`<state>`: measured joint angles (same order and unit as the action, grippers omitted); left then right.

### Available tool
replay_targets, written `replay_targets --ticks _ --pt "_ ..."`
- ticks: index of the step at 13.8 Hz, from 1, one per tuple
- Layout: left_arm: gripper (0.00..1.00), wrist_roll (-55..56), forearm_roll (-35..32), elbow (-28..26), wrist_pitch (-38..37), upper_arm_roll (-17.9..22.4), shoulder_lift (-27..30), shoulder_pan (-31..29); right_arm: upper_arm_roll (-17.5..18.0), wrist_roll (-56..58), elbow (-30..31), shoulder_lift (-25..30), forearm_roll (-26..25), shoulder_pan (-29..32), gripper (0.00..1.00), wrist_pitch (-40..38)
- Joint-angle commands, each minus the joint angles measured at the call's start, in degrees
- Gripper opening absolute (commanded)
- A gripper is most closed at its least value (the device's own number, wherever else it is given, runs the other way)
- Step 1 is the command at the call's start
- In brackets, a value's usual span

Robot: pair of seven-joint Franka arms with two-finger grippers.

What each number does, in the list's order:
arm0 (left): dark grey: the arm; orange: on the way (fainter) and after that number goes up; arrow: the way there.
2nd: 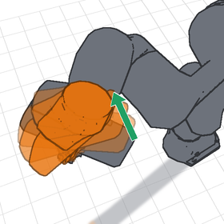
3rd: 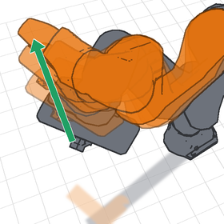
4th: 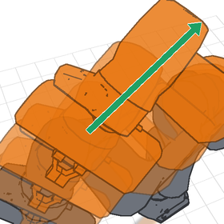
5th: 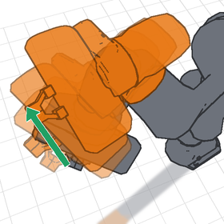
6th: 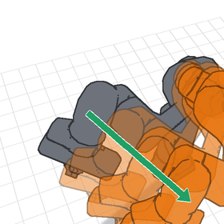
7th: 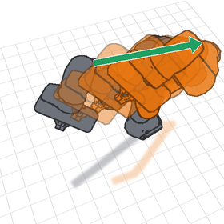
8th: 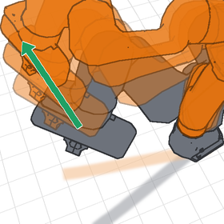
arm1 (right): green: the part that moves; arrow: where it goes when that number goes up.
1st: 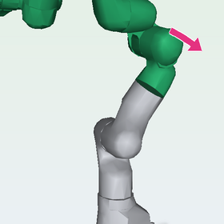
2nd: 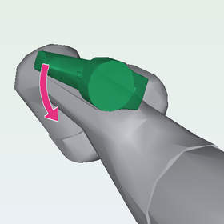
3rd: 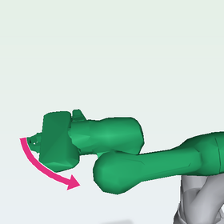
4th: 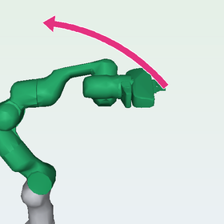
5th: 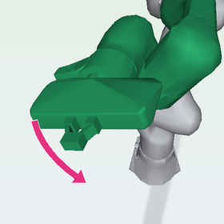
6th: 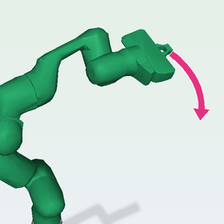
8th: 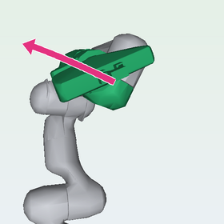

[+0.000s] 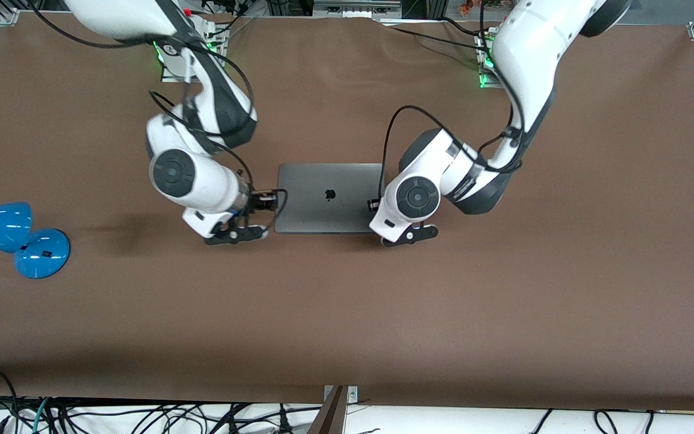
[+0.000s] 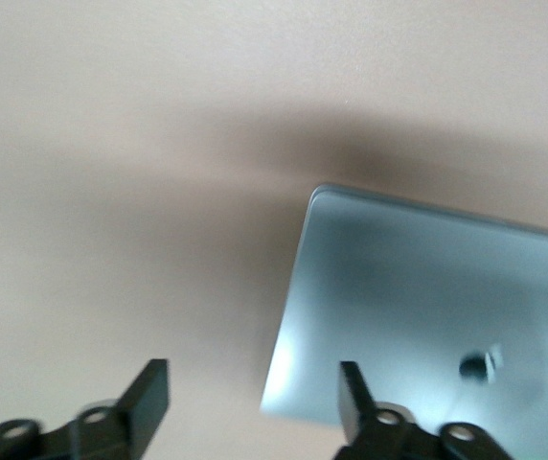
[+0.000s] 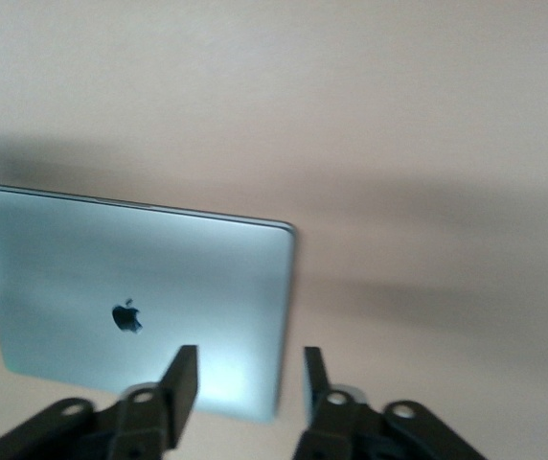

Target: Close laptop with both arms from behind

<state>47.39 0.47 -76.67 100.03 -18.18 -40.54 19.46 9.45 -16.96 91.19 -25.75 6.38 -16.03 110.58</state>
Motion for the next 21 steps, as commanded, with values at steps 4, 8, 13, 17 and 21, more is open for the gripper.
replay_targets --ticks 4,8,13,17,21 --pt "1.0 -7.7 -1.1 -4.1 -11.0 -1.2 15.5 -6.0 0.3 0.5 -2.1 11.6 -9.1 6.6 1.0 -14.0" --pt "1.0 -12.2 -1.6 -4.1 -14.9 -1.2 21.5 -10.3 0.0 1.7 -3.1 16.0 -9.2 8.9 1.0 -18.4" --pt "1.0 -21.2 -2.0 -4.2 -17.6 -1.1 26.9 -18.6 -2.2 8.1 -3.0 20.8 -8.8 13.3 1.0 -23.2" --pt "1.0 -27.6 -3.1 -4.8 -19.3 2.8 31.1 -20.1 -2.2 10.1 -2.9 22.3 -8.7 17.0 1.0 -25.9" --pt "1.0 -34.0 -2.2 -6.1 -19.0 12.6 33.9 -14.7 -2.3 14.4 -2.5 24.5 -8.7 20.2 1.0 -28.6"
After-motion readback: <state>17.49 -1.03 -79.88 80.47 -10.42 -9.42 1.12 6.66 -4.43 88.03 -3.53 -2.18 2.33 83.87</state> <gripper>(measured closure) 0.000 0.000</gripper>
